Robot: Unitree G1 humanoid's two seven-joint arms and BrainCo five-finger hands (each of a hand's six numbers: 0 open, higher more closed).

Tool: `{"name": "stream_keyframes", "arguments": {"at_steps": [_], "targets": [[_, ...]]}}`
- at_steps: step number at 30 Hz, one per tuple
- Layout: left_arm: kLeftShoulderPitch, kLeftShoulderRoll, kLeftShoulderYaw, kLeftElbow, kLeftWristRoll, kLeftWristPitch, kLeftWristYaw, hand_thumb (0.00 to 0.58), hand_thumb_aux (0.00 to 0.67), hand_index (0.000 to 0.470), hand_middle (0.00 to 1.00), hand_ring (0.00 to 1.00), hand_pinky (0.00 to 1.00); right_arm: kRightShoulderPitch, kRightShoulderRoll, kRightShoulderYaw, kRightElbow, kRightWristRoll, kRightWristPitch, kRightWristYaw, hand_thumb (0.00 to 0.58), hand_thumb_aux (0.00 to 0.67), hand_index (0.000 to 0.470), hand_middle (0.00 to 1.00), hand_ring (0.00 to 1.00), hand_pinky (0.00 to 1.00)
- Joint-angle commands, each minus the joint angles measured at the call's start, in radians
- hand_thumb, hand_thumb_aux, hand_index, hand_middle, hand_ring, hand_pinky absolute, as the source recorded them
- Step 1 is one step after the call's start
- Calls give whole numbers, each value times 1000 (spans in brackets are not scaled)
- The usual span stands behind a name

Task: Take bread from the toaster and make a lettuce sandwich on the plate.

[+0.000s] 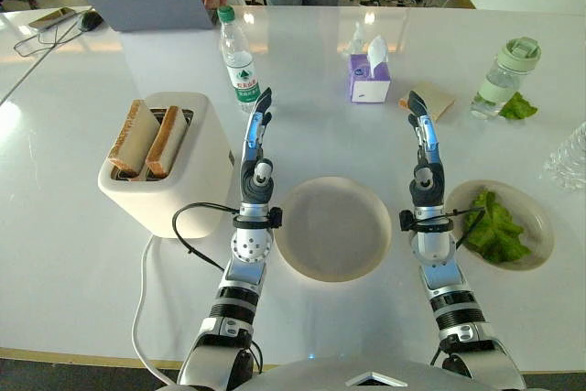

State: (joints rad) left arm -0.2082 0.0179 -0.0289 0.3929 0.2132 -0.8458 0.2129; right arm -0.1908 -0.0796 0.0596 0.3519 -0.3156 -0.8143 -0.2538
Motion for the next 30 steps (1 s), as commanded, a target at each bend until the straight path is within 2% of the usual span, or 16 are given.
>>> {"name": "stream_keyframes", "arguments": {"at_steps": [1,7,9,11,15,18,21,25,30], "targets": [[11,0,3,-12,-3,18,-6,0,0,0,0,0,0,11,-1,3,-1,-5,4,4,0,0,0,0,0,0],[12,3,0,-13,9,21,-8,0,0,0,0,0,0,15,-4,4,-5,-4,5,4,0,0,0,0,0,0],[9,52,11,-41,161,10,55,0,0,0,0,0,0,21,-7,-1,-14,-17,6,-5,0,0,0,0,0,0],[35,138,68,-155,316,20,102,0,0,0,0,0,0,28,-14,-7,-26,-25,5,-11,0,0,0,0,0,0],[126,335,293,-322,421,192,123,0,0,0,0,0,0,33,-20,-8,-31,-31,9,-12,0,0,0,0,0,0],[182,468,428,-328,457,347,113,0,0,0,0,0,0,38,-25,-7,-29,-39,11,-14,0,0,0,0,0,0],[215,541,498,-287,419,451,92,0,0,0,0,0,0,33,-30,-4,-19,-47,7,-12,0,0,0,0,0,0],[206,606,456,-187,437,527,80,0,0,0,0,0,0,30,-36,0,-2,-55,4,-14,0,0,0,0,0,0],[216,666,372,-144,430,560,1,0,0,0,0,0,0,21,-42,11,10,-63,-6,-14,0,0,0,0,0,0]]}}
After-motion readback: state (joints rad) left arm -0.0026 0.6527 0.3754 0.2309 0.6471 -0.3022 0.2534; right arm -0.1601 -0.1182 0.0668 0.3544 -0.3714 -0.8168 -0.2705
